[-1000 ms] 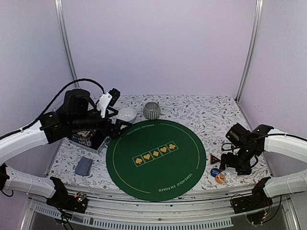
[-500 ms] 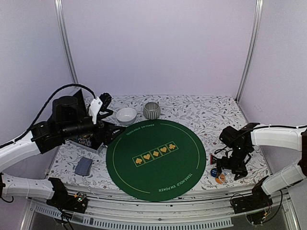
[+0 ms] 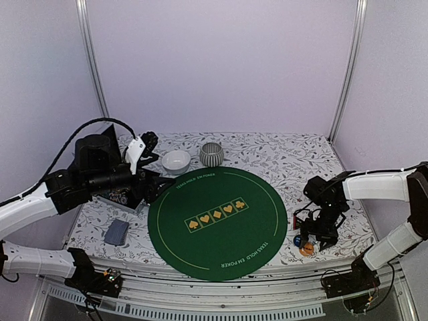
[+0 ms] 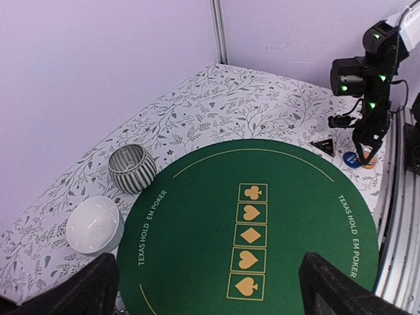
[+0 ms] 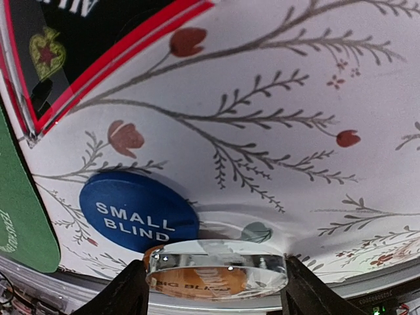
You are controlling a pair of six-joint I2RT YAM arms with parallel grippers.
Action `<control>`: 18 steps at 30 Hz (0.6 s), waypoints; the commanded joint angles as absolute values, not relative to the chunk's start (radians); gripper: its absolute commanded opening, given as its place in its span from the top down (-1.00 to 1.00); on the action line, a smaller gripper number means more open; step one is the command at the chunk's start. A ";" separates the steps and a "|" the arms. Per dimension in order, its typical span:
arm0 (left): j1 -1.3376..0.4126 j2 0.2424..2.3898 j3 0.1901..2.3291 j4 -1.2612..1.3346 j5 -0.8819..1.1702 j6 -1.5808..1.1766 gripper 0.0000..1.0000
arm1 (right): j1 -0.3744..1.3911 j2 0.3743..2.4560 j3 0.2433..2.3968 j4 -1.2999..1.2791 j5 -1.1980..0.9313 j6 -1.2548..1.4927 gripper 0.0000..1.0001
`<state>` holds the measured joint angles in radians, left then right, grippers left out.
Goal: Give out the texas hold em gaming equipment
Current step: Pick up the dealer button from the corner of the board.
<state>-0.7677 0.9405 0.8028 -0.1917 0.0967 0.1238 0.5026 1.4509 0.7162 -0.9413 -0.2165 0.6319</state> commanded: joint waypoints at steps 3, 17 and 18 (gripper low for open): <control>-0.776 0.943 0.787 -0.169 0.097 0.146 -0.96 | 0.497 1.429 0.760 -0.938 -0.173 0.631 -0.26; -0.774 0.936 0.780 -0.167 0.100 0.151 -0.96 | 0.502 1.398 0.930 -1.111 -0.082 0.630 0.35; -0.775 0.936 0.779 -0.164 0.100 0.151 -0.96 | 0.510 1.403 0.966 -1.113 -0.089 0.622 0.36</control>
<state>-0.7677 0.9424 0.7979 -0.1905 0.0971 0.1364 0.5011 1.4269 0.8516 -1.0550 -0.1196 0.6308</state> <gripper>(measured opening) 0.982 0.615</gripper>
